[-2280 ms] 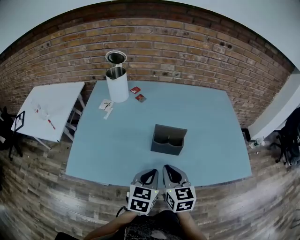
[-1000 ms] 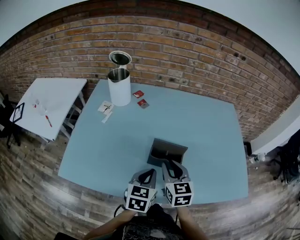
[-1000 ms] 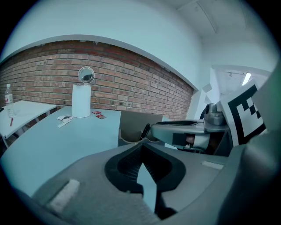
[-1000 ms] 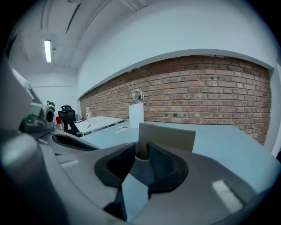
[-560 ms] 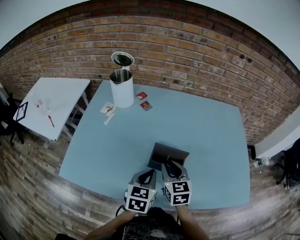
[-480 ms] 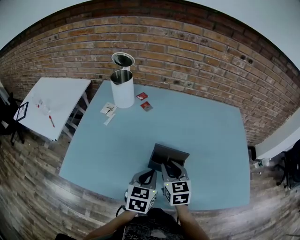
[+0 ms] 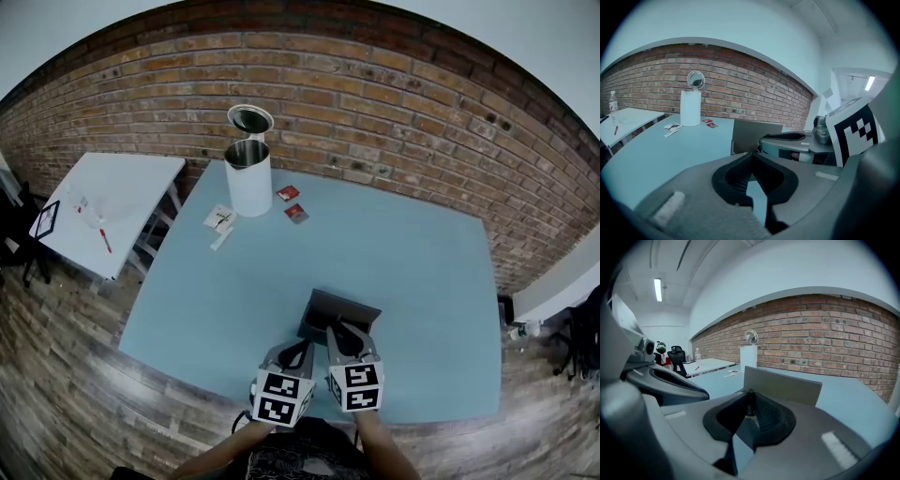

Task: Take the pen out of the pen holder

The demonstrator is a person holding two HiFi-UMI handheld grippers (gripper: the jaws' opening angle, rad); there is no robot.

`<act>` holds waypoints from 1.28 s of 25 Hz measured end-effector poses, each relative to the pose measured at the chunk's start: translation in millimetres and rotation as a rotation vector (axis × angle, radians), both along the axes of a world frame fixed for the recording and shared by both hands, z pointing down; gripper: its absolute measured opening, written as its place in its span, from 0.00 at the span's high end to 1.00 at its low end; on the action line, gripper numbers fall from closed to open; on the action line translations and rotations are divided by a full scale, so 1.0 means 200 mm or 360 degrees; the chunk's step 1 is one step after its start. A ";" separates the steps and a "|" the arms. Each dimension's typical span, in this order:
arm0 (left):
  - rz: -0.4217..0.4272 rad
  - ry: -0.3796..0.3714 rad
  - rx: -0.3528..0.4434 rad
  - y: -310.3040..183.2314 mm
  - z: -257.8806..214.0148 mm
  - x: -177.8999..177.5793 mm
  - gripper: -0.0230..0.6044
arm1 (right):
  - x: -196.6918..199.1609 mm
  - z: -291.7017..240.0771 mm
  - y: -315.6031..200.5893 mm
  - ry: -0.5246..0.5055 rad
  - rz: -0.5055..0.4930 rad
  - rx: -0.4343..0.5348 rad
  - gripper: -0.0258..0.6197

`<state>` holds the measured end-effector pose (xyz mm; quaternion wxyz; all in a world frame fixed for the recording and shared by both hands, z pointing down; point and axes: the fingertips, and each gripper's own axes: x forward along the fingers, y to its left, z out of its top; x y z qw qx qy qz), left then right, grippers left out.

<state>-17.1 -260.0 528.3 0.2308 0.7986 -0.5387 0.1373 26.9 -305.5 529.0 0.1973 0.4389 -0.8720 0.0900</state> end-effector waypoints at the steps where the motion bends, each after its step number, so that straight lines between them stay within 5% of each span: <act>1: 0.0003 0.0000 0.0001 0.00 0.00 0.00 0.97 | 0.00 -0.01 0.00 0.0000 0.0002 0.0013 0.88; 32: 0.0167 0.0039 0.0119 0.19 -0.11 -0.01 0.97 | 0.06 -0.47 0.28 -0.0098 0.0198 0.0326 0.88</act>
